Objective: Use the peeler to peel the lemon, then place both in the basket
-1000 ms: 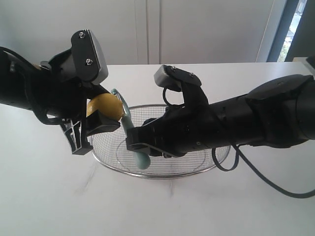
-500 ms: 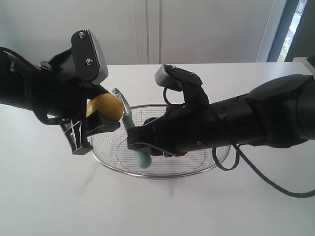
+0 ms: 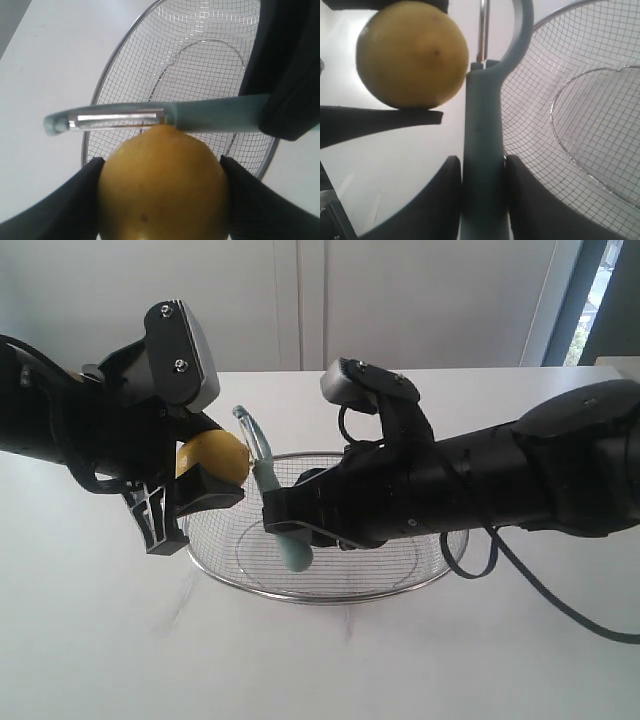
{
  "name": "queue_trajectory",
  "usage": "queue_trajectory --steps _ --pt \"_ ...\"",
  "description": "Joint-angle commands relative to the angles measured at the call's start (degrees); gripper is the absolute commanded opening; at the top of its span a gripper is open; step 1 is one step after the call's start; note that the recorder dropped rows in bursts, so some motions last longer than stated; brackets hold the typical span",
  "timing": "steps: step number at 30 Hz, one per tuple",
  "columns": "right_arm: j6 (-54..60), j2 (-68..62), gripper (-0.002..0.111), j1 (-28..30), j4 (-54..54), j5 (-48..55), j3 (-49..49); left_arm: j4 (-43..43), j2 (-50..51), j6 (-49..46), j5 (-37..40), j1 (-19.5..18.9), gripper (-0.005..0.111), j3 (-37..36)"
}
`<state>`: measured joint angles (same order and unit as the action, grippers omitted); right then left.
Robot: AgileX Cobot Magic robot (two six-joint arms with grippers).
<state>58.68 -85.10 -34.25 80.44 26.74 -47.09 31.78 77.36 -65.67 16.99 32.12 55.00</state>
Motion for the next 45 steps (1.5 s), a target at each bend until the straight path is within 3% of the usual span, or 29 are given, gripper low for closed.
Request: queue_trajectory --steps 1,11,16,19,23,34,45 --pt "-3.66 2.97 0.000 0.14 -4.07 -1.66 -0.14 0.72 -0.83 0.36 0.52 -0.01 0.000 -0.38" --pt "-8.77 14.84 0.000 3.36 -11.02 -1.27 -0.14 0.72 -0.83 0.36 0.52 -0.01 0.000 -0.38" --pt "-24.45 21.71 0.000 5.27 -30.30 -1.14 -0.14 0.72 -0.83 0.36 0.52 -0.01 0.000 -0.38" --pt "-44.33 26.40 0.000 7.28 -55.58 1.57 -0.14 0.72 -0.83 0.36 0.52 -0.01 0.000 -0.38" --pt "-54.95 26.89 0.000 8.06 -70.72 5.79 -0.14 0.72 -0.83 0.36 0.52 -0.01 0.000 -0.38" --pt "-53.87 5.82 0.000 7.96 -70.45 -10.35 -0.35 0.72 -0.83 0.36 0.64 -0.01 0.000 -0.38" --pt "-49.15 -8.20 0.000 7.96 -70.45 -12.89 -5.34 0.72 -0.83 0.36 0.28 -0.01 0.000 -0.38"
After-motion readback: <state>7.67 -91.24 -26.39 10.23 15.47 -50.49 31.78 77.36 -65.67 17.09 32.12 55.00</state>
